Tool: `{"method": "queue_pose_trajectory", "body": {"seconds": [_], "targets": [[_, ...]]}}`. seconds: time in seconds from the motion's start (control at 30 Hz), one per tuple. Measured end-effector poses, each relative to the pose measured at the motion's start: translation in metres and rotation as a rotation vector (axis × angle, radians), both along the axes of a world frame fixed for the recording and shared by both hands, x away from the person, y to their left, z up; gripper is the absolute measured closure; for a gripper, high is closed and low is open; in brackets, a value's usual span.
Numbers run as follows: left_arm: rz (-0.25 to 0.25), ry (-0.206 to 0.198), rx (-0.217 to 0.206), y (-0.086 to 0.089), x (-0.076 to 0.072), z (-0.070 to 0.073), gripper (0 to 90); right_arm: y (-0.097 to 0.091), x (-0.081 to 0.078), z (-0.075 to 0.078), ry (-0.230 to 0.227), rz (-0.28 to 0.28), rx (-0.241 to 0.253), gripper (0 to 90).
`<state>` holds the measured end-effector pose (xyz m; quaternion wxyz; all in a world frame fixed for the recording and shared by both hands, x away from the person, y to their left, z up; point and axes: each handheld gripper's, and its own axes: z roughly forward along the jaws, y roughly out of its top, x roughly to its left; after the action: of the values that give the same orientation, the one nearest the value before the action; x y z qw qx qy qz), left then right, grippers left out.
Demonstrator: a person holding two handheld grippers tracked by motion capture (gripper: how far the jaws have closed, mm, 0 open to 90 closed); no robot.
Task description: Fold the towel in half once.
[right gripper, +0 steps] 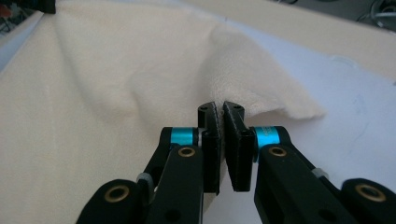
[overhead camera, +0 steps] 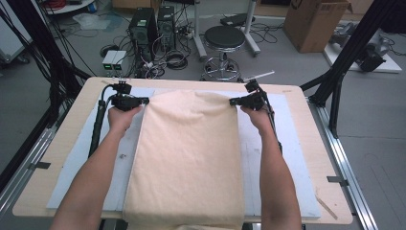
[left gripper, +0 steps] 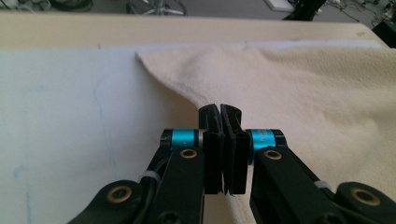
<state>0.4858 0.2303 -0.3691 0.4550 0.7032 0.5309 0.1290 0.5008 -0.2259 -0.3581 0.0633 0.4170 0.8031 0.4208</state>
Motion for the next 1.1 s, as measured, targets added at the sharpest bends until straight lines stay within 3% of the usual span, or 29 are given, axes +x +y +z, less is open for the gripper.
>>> {"method": "queue_pose_trajectory", "body": {"seconds": [0.13, 0.2, 0.27, 0.3, 0.33, 0.4, 0.47, 0.5, 0.73, 0.77, 0.8, 0.83, 0.9, 0.97, 1.0, 1.07, 1.1], "targets": [[0.008, -0.068, -0.021, 0.004, 0.007, 0.036, 87.5, -0.006, 0.006, 0.030, -0.066, -0.025, 0.020, 86.1], [0.015, -0.099, -0.029, 0.008, 0.009, 0.055, 87.5, -0.010, 0.009, 0.047, -0.075, -0.038, 0.038, 86.1], [0.024, -0.134, -0.052, 0.011, 0.011, 0.073, 87.5, -0.012, 0.010, 0.065, -0.119, -0.043, 0.053, 86.2], [0.024, -0.153, -0.059, 0.011, 0.011, 0.081, 87.5, -0.013, 0.010, 0.074, -0.118, -0.044, 0.065, 86.2], [0.019, -0.165, -0.063, 0.012, 0.011, 0.088, 87.5, -0.012, 0.009, 0.081, -0.144, -0.037, 0.062, 86.2], [0.016, -0.190, -0.062, 0.014, 0.009, 0.096, 87.5, -0.011, 0.009, 0.094, -0.153, -0.028, 0.070, 86.2], [0.007, -0.181, -0.069, 0.018, 0.007, 0.096, 87.5, -0.009, 0.006, 0.099, -0.172, -0.005, 0.069, 86.1], [-0.002, -0.183, -0.063, 0.018, 0.005, 0.094, 87.4, -0.009, 0.004, 0.099, -0.161, 0.001, 0.080, 86.1], [-0.061, -0.167, -0.093, 0.025, -0.016, 0.071, 87.5, -0.008, -0.009, 0.073, -0.103, 0.062, 0.084, 86.1], [-0.070, -0.172, -0.103, 0.027, -0.020, 0.069, 87.5, -0.008, -0.012, 0.070, -0.096, 0.066, 0.072, 86.0], [-0.077, -0.174, -0.107, 0.028, -0.025, 0.066, 87.4, -0.008, -0.015, 0.067, -0.107, 0.073, 0.083, 86.0], [-0.089, -0.174, -0.109, 0.029, -0.029, 0.065, 87.5, -0.010, -0.019, 0.064, -0.091, 0.084, 0.113, 86.0], [-0.109, -0.178, -0.100, 0.031, -0.039, 0.062, 87.5, -0.009, -0.027, 0.062, -0.094, 0.102, 0.100, 86.0], [-0.131, -0.188, -0.106, 0.034, -0.051, 0.060, 87.4, -0.010, -0.036, 0.059, -0.083, 0.128, 0.134, 85.9], [-0.140, -0.196, -0.109, 0.034, -0.057, 0.059, 87.5, -0.009, -0.041, 0.060, -0.083, 0.141, 0.119, 85.9], [-0.161, -0.205, -0.095, 0.036, -0.070, 0.059, 87.4, -0.008, -0.054, 0.061, -0.115, 0.165, 0.128, 85.9], [-0.173, -0.208, -0.091, 0.036, -0.077, 0.058, 87.4, -0.008, -0.060, 0.062, -0.109, 0.180, 0.129, 85.9]]}}
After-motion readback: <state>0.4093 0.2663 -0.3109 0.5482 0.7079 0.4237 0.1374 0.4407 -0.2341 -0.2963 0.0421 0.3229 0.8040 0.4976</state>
